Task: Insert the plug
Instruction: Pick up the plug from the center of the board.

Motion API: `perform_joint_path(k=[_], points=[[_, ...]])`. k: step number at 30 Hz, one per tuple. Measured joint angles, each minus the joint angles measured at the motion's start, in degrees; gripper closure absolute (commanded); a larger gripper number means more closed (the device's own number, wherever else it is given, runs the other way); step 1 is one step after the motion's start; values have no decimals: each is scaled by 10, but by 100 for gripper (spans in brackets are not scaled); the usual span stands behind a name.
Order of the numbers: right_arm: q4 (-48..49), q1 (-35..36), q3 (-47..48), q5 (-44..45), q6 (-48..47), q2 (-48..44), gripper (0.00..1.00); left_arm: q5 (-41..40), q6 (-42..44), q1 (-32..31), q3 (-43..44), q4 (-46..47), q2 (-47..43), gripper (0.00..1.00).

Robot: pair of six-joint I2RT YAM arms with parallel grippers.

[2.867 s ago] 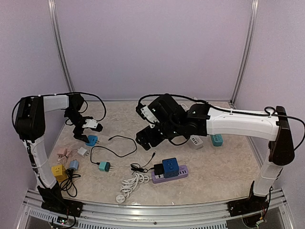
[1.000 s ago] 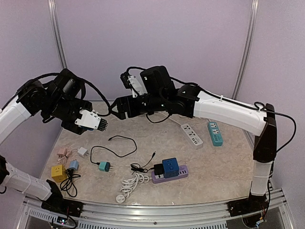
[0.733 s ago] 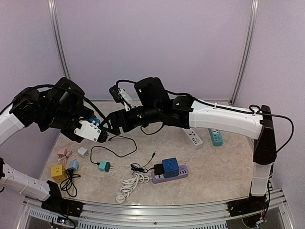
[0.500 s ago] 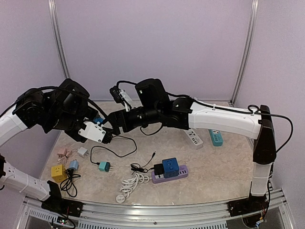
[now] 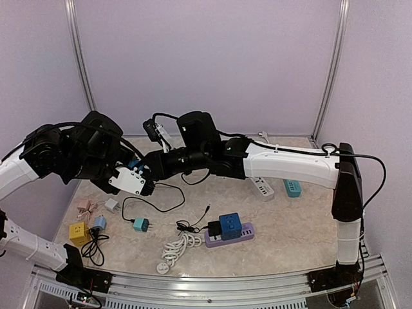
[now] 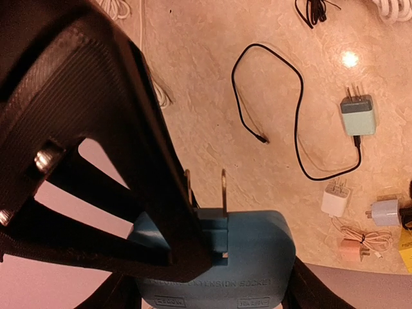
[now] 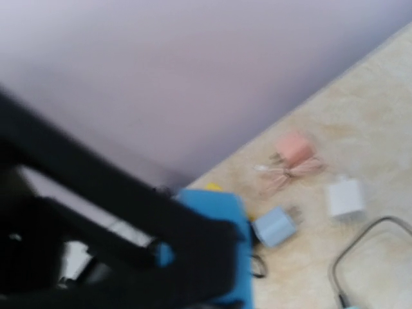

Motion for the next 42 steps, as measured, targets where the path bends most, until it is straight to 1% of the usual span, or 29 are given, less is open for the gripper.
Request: perform_joint_path(k=[1, 4, 5, 6, 7, 8, 9, 10, 11, 14, 16, 17, 20, 22, 25, 29, 31, 33, 35, 37, 39, 42], points=[[6, -1, 1, -6, 8, 3, 100, -1, 0, 0, -5, 2, -3, 95], [20, -5, 1, -24, 39, 4, 100, -7, 5, -2, -11, 13, -17, 95], [29, -5, 0, -26, 41, 3, 100, -9, 6, -3, -11, 18, -20, 89], [37, -5, -2, -26, 41, 3, 100, -9, 7, -3, -11, 20, -23, 67], [45, -5, -8, -27, 41, 0, 100, -8, 7, -3, -11, 20, -25, 42], [55, -5, -18, -27, 41, -3, 100, -5, 7, -4, -12, 20, -27, 19], [63, -5, -29, -27, 40, -8, 100, -2, 4, -4, -14, 22, -27, 8], [73, -5, -45, -26, 31, -16, 100, 5, -2, -5, -17, 26, -29, 3], [79, -5, -64, -19, 19, -26, 100, 17, -16, -3, -18, 29, -30, 2], [110, -5, -146, -9, -20, -67, 100, 86, -77, 14, -14, 46, -44, 1], [141, -5, -212, -2, -43, -105, 100, 165, -123, 40, -3, 49, -59, 1], [180, -5, -263, 2, -57, -134, 100, 201, -147, 53, 2, 53, -68, 1], [266, -5, -375, 15, -88, -212, 100, 302, -231, 73, 5, 80, -94, 3], [342, -5, -436, 19, -109, -258, 100, 363, -297, 73, -4, 111, -106, 8], [447, -5, -497, 20, -135, -302, 100, 428, -382, 62, -20, 162, -108, 23], [545, -5, -535, 21, -164, -321, 100, 474, -451, 38, -21, 223, -80, 33], [569, -5, -538, 21, -175, -321, 100, 493, -474, 29, -21, 244, -62, 41], [581, -5, -541, 20, -185, -323, 100, 493, -493, 27, -21, 260, -54, 49], [587, -5, -542, 16, -191, -323, 100, 489, -515, 27, -19, 276, -52, 54], [595, -5, -542, 12, -195, -323, 100, 488, -530, 27, -17, 291, -51, 57], [599, -5, -542, 9, -198, -323, 100, 489, -544, 27, -13, 304, -47, 57], [605, -4, -543, 0, -202, -324, 100, 491, -556, 23, -10, 316, -38, 53]])
